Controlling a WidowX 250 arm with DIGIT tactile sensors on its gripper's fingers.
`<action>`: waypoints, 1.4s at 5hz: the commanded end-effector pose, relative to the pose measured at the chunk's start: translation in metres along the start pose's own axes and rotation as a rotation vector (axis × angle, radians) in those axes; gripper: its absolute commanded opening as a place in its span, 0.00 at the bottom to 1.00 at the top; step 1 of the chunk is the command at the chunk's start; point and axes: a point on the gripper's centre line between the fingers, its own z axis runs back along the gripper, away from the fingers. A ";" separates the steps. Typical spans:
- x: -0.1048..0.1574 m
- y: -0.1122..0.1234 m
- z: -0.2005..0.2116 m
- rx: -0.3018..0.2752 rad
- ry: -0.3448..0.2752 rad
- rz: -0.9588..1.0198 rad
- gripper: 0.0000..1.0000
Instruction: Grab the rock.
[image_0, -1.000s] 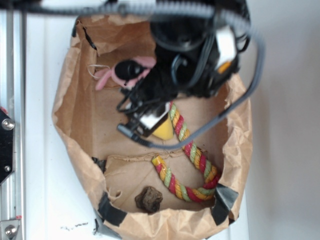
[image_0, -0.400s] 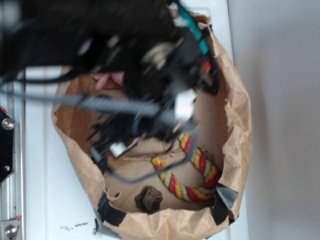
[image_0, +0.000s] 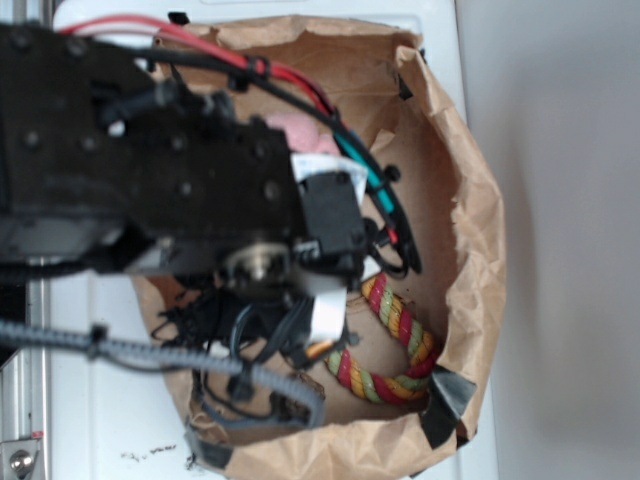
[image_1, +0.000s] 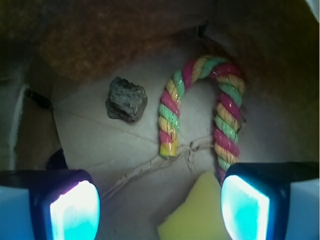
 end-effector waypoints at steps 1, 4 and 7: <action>0.024 -0.012 -0.004 -0.018 -0.039 -0.105 1.00; 0.029 -0.025 -0.017 -0.192 -0.117 -0.185 1.00; 0.033 0.014 -0.018 -0.147 -0.200 -0.148 1.00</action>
